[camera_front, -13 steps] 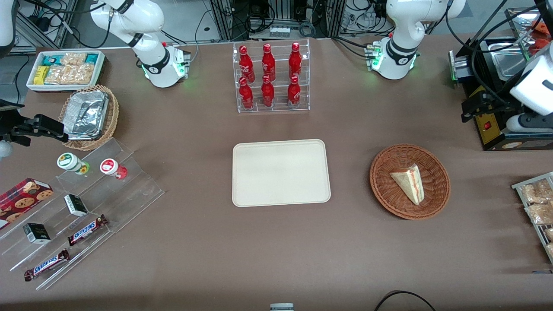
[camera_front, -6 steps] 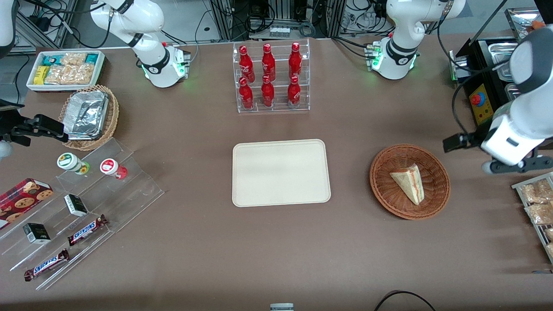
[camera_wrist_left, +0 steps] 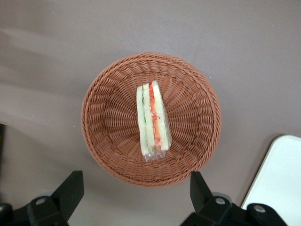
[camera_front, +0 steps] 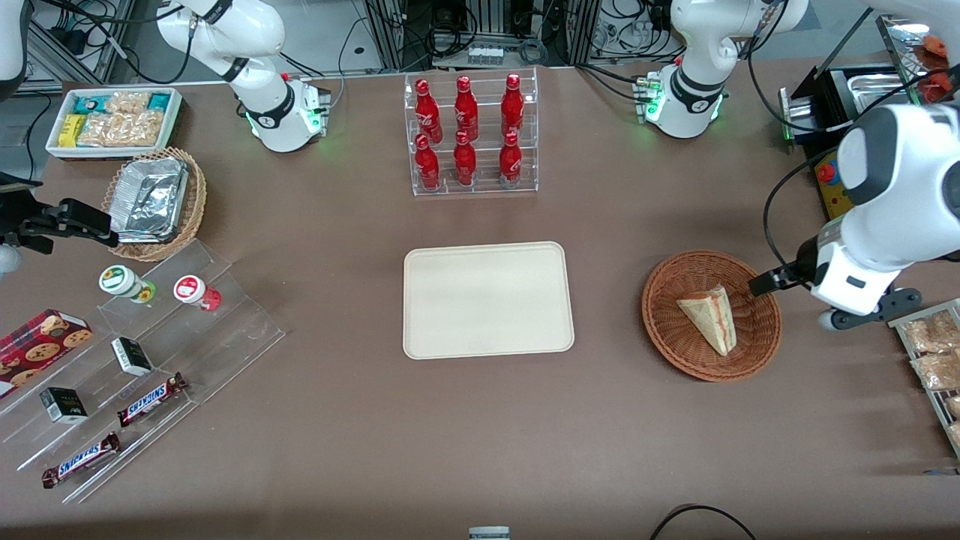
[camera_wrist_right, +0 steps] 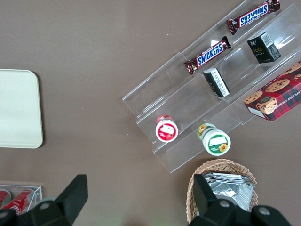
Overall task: Place sandwich from basket to tray
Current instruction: 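Move the left gripper down over the wrapped sandwich in the wicker basket, then close the left gripper on the sandwich's wrapped edge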
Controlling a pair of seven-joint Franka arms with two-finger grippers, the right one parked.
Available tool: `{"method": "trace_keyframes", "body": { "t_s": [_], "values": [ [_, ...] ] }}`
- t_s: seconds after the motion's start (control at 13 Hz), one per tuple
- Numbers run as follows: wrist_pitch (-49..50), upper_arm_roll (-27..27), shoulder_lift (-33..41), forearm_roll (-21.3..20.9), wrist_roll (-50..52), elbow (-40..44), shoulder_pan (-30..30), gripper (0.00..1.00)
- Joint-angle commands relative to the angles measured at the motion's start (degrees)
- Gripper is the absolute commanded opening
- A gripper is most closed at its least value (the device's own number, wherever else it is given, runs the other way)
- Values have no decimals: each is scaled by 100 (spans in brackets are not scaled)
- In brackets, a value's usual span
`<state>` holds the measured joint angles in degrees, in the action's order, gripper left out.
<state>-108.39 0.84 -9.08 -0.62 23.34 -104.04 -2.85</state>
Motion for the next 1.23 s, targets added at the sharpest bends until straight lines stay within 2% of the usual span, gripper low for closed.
{"method": "trace_keyframes", "body": {
  "t_s": [0.0,0.31,0.62,0.85,1.15],
  "values": [
    [-690,48,55,-122,530,-510,-23,100],
    [-1553,66,-76,-122,803,-1056,-40,100],
    [-1712,66,-331,-131,944,-1136,-207,100],
    [-2193,66,-332,-166,953,-1512,-251,100],
    [-2354,57,-358,-333,953,-1760,-234,100]
  ]
}}
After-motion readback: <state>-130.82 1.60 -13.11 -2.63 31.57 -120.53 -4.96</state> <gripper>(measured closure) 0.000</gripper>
